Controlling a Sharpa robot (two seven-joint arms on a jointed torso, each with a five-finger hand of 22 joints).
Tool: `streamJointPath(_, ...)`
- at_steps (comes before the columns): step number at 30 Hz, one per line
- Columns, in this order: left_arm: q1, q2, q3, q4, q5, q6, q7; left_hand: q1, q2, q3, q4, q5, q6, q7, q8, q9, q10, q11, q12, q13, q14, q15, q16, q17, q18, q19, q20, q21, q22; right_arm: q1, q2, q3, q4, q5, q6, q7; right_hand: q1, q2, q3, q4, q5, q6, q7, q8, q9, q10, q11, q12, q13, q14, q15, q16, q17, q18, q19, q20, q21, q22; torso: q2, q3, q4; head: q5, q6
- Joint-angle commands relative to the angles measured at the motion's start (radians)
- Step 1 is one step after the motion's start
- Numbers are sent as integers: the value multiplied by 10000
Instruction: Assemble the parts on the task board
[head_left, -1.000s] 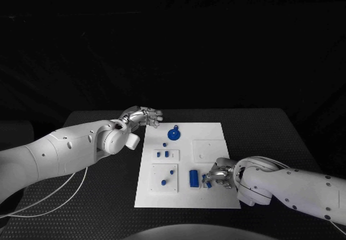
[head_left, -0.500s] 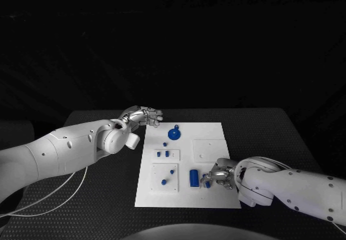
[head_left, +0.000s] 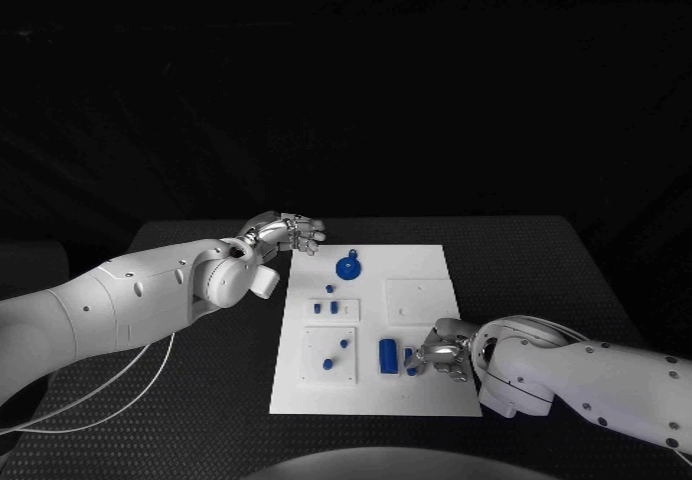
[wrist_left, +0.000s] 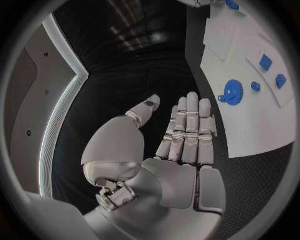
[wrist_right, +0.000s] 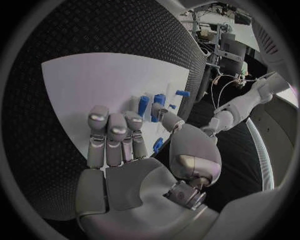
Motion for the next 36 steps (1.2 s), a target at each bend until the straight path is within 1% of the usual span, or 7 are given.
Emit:
streamJointPath(1, 5, 9, 7, 22, 45, 150, 48, -93, 1, 5, 63, -5, -60, 2, -26, 17, -79, 9, 65, -15, 60, -3, -33, 20, 126, 46, -2, -51, 11, -11, -20, 1, 23, 28, 305, 202, -3, 49, 41, 3, -56, 40, -23, 21, 13, 33, -58, -21, 14, 11, -82, -56, 13, 356, 4, -48, -20, -7, 1, 2, -4, -14, -6)
streamJointPath(7, 5, 6, 7, 20, 45, 150, 35, -90, 1, 7, 64, -4, -60, 2, -25, 18, -79, 8, 66, -15, 62, -4, -37, 24, 127, 47, -2, -54, 14, -11, -95, 1, 10, -47, 827, 200, 416, -179, 120, -408, -23, 40, -13, -1, -6, 45, -49, -29, 23, 24, -79, -71, 23, 356, 1, -63, 19, 7, 3, -3, 0, -32, -2)
streamJointPath(10, 5, 4, 7, 22, 45, 152, 36, -89, -1, 7, 65, -5, -61, 2, -25, 18, -79, 8, 66, -16, 62, -4, -39, 26, 127, 47, -2, -55, 15, -11, -125, 0, 13, -130, 1031, 202, 561, -429, -35, -578, -19, 22, 5, -24, -24, 35, -30, -41, 27, 25, -62, -88, 26, 356, -6, -45, 28, 5, 3, -2, -2, -33, -2)
streamJointPath(14, 5, 12, 7, 26, 44, 164, 37, -88, -2, 7, 65, -5, -61, 1, -25, 19, -79, 8, 66, -16, 63, -4, -41, 29, 127, 47, -2, -57, 17, -11, -112, -1, -27, -309, 1149, 189, 872, -532, -263, -768, -9, 23, 12, -32, -33, 29, -23, -48, 36, 23, -54, -101, 39, 356, -16, -36, 34, -3, 5, -2, 1, -38, -5)
streamJointPath(20, 5, 7, 7, 29, 42, 169, 27, -84, -4, 9, 65, -5, -62, 1, -25, 20, -80, 8, 67, -16, 64, -4, -46, 34, 128, 47, -2, -60, 21, -12, -76, -1, -63, -366, 1054, 203, 1562, -316, -498, -875, -6, 34, 16, -44, -50, 33, -17, -59, 46, 18, -44, -118, 61, 356, -61, -21, 33, -12, 5, -6, 5, -42, -16)
streamJointPath(25, 5, 5, 7, 30, 42, 177, 26, -84, -5, 8, 66, -5, -63, 1, -26, 20, -80, 8, 67, -17, 64, -4, -47, 35, 128, 48, -2, -61, 22, -12, -32, -1, -111, -363, 859, 214, 1555, -268, -543, -848, -13, 39, 18, -46, -55, 35, -15, -62, 45, 18, -41, -122, 63, 356, -66, -11, 30, -16, 5, -3, 5, -38, -21)
streamJointPath(36, 5, 1, 7, 32, 42, 198, 7, -87, -5, 8, 73, -6, -64, 2, -25, 21, -81, 9, 68, -17, 65, -3, -54, 43, 127, 49, -1, -66, 27, -12, 80, 0, -316, -403, 711, 101, 908, 34, -494, -264, -56, 107, -20, -51, -82, 70, -54, -80, 44, 34, -73, -131, 84, 356, -50, 9, -6, -73, 3, -4, 2, -37, -45)
